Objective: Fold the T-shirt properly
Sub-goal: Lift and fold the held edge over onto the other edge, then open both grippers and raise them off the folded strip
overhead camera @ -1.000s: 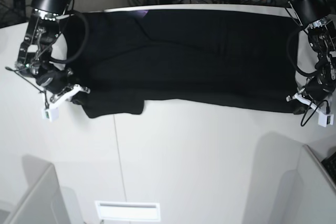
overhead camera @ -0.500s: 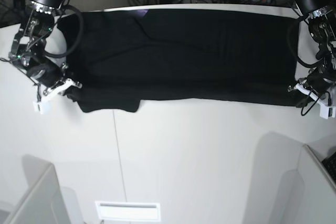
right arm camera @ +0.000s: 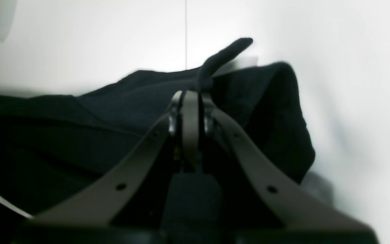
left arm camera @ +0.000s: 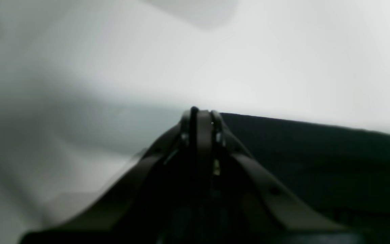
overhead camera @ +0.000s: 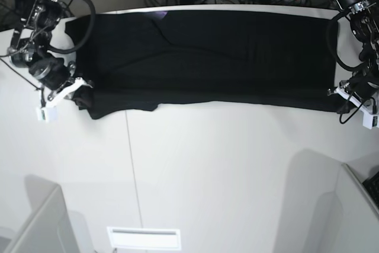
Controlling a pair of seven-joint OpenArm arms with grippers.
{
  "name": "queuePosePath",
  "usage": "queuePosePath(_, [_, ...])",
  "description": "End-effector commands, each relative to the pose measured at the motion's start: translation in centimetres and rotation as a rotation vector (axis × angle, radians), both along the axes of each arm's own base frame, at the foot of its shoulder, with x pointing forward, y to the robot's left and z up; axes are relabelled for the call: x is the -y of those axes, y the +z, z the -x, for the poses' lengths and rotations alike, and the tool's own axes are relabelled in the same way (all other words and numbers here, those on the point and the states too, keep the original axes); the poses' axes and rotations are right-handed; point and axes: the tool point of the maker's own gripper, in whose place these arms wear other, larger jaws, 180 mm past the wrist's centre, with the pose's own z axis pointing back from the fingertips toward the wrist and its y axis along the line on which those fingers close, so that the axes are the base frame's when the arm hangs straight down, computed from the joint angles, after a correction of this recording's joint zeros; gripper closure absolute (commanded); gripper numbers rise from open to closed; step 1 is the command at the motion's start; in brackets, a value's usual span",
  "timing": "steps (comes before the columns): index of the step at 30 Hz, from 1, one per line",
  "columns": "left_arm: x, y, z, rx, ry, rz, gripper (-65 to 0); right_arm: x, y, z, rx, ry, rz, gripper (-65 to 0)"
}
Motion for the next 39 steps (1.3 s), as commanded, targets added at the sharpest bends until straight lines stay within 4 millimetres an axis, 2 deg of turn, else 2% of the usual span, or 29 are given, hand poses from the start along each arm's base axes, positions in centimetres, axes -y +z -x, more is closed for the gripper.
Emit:
queuePosePath(1, [-0.5, 1.8, -0.7, 0.052, -0.006, -0.028, 0.0, 0.8, 1.5, -0.3, 0.054, -0.011, 0.013, 0.0])
queuePosePath(8, [-0.3, 1.2, 0.6, 0.019, -0.021, -0.047, 0.0, 1.8, 2.0, 1.8, 0.067, -0.077, -0.104, 0.0])
queuePosePath(13, [0.3, 1.3, 1.4, 0.015, -0.042, -0.068, 0.0, 1.6, 0.9, 3.3, 0.010, -0.068, -0.104, 0.0])
queuePosePath(19, [0.5, 0.7, 2.7, -0.018, -0.056, -0.083, 0.0, 1.1, 1.8, 4.2, 0.023, -0.047, -0.075, 0.0])
queuePosePath(22, [0.8, 0.6, 3.5, -0.032, -0.069, -0.096, 0.0, 1.0, 1.4, 5.3, 0.002, -0.042, -0.067, 0.0])
queuePosePath(27, [-0.1, 0.7, 5.2, -0.051, -0.047, -0.120, 0.0, 0.7, 1.3, 6.9, -0.022, -0.029, -0.048, 0.0])
queuePosePath(32, [-0.3, -0.6, 6.8, -0.104, -0.043, -0.117, 0.0, 0.7, 0.7, 7.8, -0.048, -0.030, -0.048, 0.0])
queuePosePath(39, [0.0, -1.5, 7.8, -0.138, -0.051, -0.111, 0.0, 0.6, -0.3, 9.2, -0.094, -0.031, -0.051, 0.0])
